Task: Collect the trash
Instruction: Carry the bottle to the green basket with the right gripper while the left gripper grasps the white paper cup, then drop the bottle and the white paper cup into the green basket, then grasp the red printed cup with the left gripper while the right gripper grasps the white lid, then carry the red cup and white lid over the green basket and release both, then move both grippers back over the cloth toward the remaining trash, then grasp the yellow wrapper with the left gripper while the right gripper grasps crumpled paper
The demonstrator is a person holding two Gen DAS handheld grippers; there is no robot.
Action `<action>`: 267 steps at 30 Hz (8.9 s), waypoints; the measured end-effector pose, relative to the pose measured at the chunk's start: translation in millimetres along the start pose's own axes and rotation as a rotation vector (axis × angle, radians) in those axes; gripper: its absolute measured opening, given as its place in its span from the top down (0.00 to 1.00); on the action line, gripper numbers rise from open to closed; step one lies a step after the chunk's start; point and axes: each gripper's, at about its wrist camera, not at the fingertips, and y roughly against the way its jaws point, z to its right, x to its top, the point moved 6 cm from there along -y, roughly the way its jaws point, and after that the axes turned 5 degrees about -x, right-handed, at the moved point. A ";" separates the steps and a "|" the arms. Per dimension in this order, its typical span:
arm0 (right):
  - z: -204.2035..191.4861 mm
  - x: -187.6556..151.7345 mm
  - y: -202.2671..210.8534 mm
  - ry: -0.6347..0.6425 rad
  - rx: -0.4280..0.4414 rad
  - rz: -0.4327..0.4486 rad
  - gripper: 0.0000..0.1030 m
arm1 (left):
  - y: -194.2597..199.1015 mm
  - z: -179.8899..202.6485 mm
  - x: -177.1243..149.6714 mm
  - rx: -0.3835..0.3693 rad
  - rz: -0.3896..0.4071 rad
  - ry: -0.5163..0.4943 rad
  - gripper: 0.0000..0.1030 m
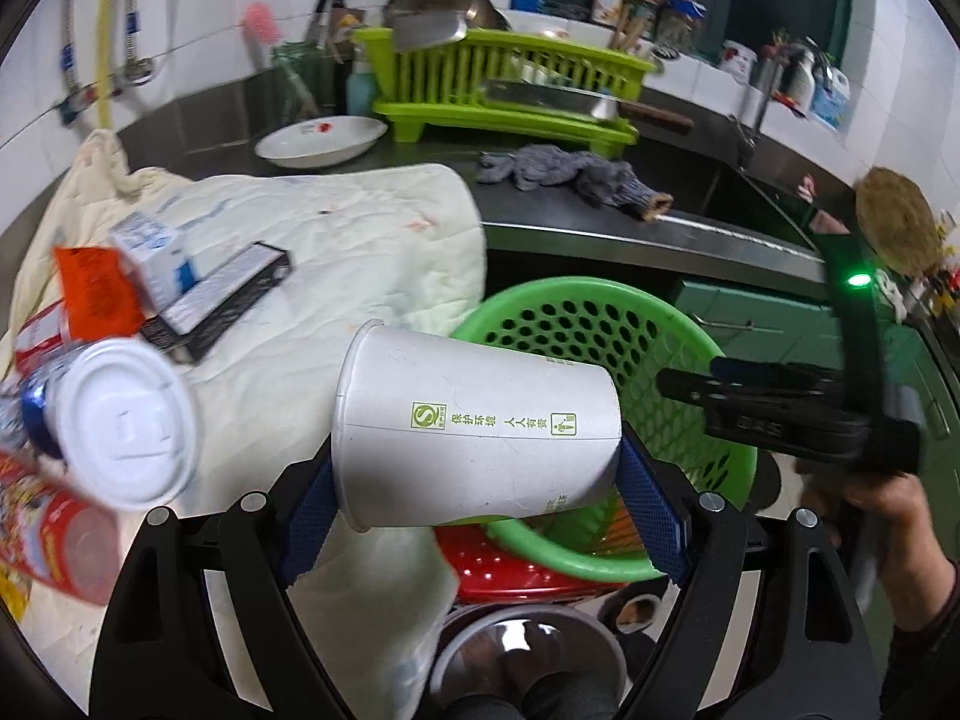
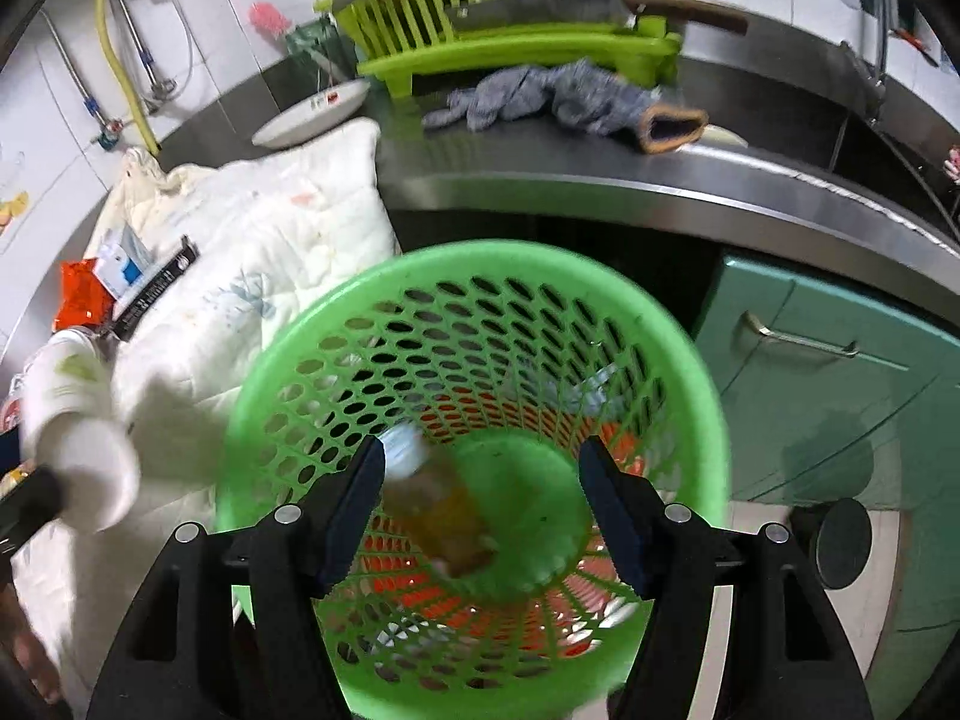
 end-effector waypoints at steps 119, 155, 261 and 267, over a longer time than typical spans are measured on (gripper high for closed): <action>-359.0 0.6 -37.3 0.444 0.334 -0.010 0.13 | 152.6 -237.0 -127.1 0.138 0.066 0.727 0.29; -33.4 -12.3 -12.1 0.092 -0.006 -0.028 0.09 | 68.3 -66.0 -38.4 -0.119 -0.013 0.314 0.29; -323.7 -27.1 59.8 0.509 0.372 0.051 0.09 | 142.9 -307.5 -108.2 0.399 0.054 0.275 0.14; -343.6 -25.2 56.9 0.536 0.382 0.048 0.09 | 140.9 -325.9 -110.8 0.432 0.046 0.284 0.14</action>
